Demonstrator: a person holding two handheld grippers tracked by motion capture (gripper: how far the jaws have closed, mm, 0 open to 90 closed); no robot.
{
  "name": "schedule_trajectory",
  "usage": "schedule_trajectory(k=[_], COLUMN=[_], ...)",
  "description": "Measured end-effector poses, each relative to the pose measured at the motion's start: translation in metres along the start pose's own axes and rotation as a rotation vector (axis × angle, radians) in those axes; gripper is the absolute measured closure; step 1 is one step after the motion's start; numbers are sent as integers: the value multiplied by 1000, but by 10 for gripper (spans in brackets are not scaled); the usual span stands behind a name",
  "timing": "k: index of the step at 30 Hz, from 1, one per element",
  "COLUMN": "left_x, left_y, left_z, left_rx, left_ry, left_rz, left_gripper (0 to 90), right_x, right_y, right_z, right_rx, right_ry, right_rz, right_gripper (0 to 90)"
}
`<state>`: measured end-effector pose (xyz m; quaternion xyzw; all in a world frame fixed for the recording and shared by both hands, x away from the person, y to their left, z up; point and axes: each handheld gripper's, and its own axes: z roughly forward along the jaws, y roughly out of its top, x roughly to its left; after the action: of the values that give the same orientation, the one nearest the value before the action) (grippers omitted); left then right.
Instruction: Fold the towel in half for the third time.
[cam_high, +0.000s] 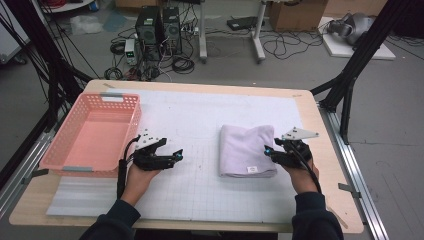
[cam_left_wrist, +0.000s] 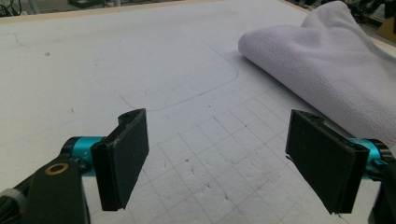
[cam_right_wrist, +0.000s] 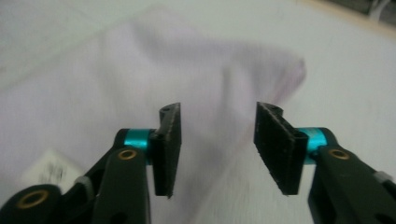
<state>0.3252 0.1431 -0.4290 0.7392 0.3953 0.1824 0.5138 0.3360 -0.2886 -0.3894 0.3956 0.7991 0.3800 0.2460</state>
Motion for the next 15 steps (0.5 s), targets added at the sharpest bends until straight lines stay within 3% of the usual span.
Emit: schedule_trajectory(k=[2, 3, 5, 8, 11, 15], left_x=[1, 1, 1, 3, 4, 8], left_y=[0, 0, 0, 0, -1, -1], left_z=[-1, -1, -1, -3, -5, -7], left_rx=[3, 2, 3, 4, 4, 4], left_ry=[1, 2, 5, 11, 21, 26], left_rz=[2, 5, 3, 9, 9, 3], left_gripper=[218, 218, 219, 219, 219, 219], right_x=[0, 0, 0, -1, -1, 1], right_y=[14, 14, 34, 45, 58, 63], right_z=[11, 11, 31, 46, 76, 96], right_rx=[-24, -24, -18, -9, 58, 111], right_ry=[10, 10, 37, 60, 111, 128], right_rz=[-18, -18, -43, -47, -69, -96], right_gripper=[468, 468, 464, 470, 510, 510])
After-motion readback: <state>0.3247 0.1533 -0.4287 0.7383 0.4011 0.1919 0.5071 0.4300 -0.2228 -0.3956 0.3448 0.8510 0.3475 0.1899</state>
